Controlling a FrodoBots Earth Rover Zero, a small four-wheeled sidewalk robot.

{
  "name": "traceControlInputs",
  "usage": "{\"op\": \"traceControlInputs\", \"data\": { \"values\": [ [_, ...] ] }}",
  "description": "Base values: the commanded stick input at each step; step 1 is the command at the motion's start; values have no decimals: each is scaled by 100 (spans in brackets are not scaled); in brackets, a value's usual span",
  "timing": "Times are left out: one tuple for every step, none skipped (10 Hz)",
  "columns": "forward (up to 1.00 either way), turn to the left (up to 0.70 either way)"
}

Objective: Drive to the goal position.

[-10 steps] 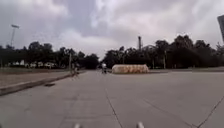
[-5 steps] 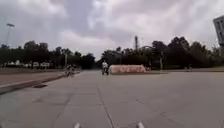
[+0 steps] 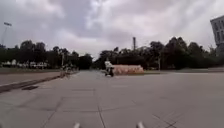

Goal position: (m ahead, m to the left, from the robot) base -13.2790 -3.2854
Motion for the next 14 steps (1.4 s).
{"op": "traceControlInputs", "data": {
  "values": [
    [60, 0],
    [60, -4],
    [60, -9],
    [60, -13],
    [60, -15],
    [60, -15],
    [60, -15],
    [60, -15],
    [60, -15],
    [60, -15],
    [60, -15],
    [60, -11],
    [60, 0],
    [60, 0]
  ]
}}
